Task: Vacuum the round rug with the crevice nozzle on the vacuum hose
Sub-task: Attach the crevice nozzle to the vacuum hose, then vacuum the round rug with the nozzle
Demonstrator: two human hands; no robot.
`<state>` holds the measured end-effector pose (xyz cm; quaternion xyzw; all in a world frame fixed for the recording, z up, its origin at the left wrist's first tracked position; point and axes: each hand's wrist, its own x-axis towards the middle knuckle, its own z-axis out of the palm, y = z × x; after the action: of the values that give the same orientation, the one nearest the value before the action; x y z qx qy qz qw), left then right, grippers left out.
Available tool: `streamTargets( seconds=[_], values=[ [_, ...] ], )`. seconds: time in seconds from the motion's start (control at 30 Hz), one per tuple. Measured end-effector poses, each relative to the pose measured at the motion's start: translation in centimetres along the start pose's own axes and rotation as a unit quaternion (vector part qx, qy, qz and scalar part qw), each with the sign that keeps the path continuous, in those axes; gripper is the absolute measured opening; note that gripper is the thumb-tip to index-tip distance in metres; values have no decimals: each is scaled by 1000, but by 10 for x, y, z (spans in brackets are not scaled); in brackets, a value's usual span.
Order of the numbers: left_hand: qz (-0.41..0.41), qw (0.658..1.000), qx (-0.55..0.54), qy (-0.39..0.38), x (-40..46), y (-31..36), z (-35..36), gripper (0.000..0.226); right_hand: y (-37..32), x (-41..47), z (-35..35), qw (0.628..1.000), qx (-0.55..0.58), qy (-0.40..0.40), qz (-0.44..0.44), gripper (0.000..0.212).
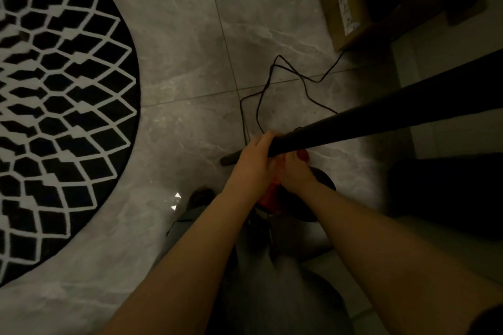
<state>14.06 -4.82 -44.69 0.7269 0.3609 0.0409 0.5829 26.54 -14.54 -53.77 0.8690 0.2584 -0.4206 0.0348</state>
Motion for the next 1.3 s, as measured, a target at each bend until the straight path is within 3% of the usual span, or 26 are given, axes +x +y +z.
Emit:
streamTargets(
  seconds=[0.2, 0.57, 0.63, 0.7, 0.77, 0.93, 1.0, 1.07, 1.13, 1.17, 1.23, 1.3],
  values=[
    [-7, 999, 45, 5, 14, 2, -13, 38, -6, -13, -25, 997, -40, -69, 17, 68],
    [11, 996, 83, 6, 21, 6, -20, 35, -4, -6, -10, 978, -187, -93, -15, 67],
    [5, 997, 81, 6, 20, 4, -21, 35, -10, -23, -11, 985, -156, -50, -62, 63],
    [5, 997, 77, 2, 17, 5, -23, 34, -23, -57, -25, 991, -57, 33, -112, 49],
    [1, 997, 80, -5, 16, 5, -26, 33, -42, -105, -51, 976, 12, 111, -189, 32],
    [-60, 993, 84, -54, 20, 6, -29, 45, -90, -241, -143, 871, 84, 220, -430, 28],
    [-77, 993, 77, -40, 26, -4, -23, 43, -111, -279, -182, 820, 17, 297, -488, 32],
    [-106, 988, 106, -43, 26, -1, -26, 40, -132, -297, -217, 795, -190, 371, -441, 40],
    [-131, 983, 118, -48, 7, 26, -37, 42, -145, -316, -246, 774, -448, 360, -267, 60],
    [-142, 983, 110, -40, 2, 30, -38, 43, -152, -323, -256, 768, -517, 328, -188, 66],
    [-162, 985, 66, -8, -12, 44, -43, 43, -159, -330, -266, 759, -577, 276, -117, 60],
    [-217, 975, -31, 44, -24, 57, -42, 45, -163, -326, -272, 752, -600, 251, -109, 39]
  ],
)
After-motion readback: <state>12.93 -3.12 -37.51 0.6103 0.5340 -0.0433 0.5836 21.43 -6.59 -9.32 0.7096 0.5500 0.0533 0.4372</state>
